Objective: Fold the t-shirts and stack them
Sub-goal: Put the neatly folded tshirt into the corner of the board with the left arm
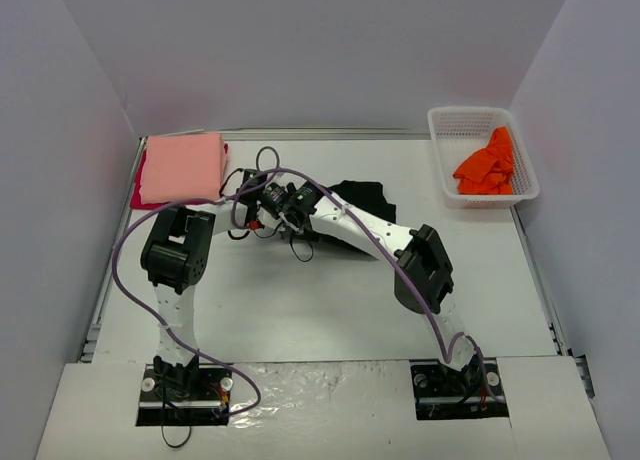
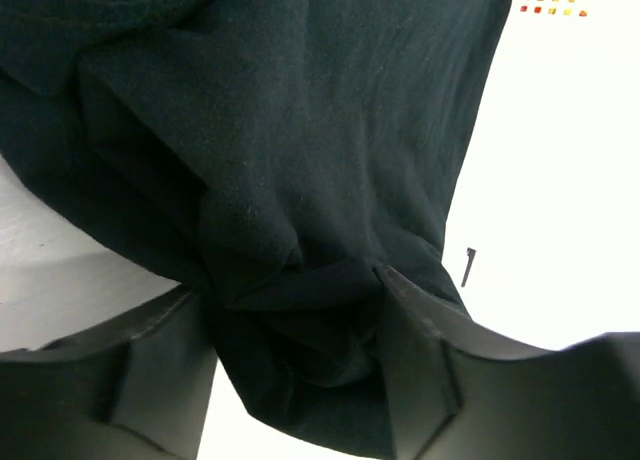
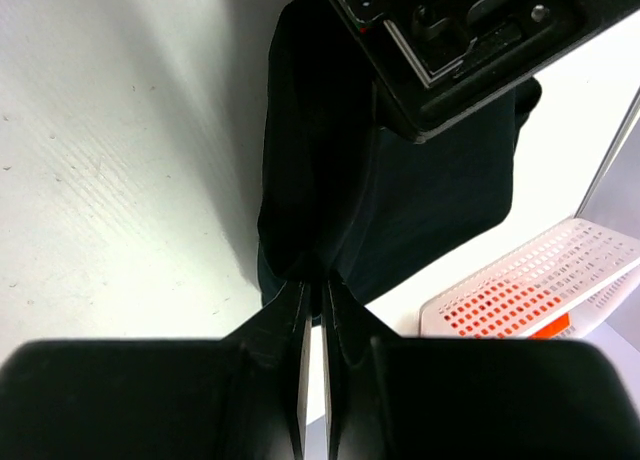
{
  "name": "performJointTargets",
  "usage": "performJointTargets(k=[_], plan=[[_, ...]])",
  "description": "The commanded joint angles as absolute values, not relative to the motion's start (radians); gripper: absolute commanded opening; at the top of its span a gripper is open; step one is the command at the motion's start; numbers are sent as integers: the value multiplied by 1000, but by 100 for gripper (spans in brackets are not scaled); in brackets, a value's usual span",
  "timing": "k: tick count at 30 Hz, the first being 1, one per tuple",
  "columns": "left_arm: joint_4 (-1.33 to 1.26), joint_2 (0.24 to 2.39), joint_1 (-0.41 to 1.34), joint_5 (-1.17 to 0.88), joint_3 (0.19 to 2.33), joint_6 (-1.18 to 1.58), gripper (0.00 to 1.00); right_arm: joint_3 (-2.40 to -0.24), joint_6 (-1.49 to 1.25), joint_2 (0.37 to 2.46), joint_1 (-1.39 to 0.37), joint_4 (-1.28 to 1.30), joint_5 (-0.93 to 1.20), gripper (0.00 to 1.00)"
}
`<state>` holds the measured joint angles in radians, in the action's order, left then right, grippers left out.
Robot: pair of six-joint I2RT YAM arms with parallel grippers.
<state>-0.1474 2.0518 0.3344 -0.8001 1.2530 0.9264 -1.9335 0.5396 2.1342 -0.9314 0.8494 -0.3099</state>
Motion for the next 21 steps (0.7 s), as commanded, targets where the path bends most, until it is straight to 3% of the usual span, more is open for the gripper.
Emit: performJointTargets(k=[1, 8, 12, 15, 16, 17, 18, 19, 21], plan=[[-198, 2040, 399, -831, 1256, 951, 52, -1953, 528, 2112, -948, 793, -311, 0], [-241, 2085, 419, -873, 1270, 973, 36, -1968, 528, 2120, -951, 804, -304, 0], [-256, 2092, 434, -884, 1278, 977, 17, -1962, 528, 2120, -950, 804, -296, 0], [-252, 2094, 436, -897, 1292, 963, 8, -1953, 534, 2120, -953, 808, -301, 2], [-232, 2094, 434, -900, 1298, 942, 3, -1948, 534, 2115, -953, 808, -301, 15], [-216, 2092, 434, -899, 1304, 931, 2, -1942, 537, 2109, -953, 808, -301, 38], [-201, 2092, 431, -899, 1308, 920, 2, -1925, 540, 2103, -953, 808, -299, 43], [-193, 2091, 430, -900, 1310, 905, 2, -1913, 540, 2083, -951, 808, -295, 62], [-154, 2085, 416, -900, 1313, 884, 2, -1858, 554, 2047, -950, 808, -279, 82]])
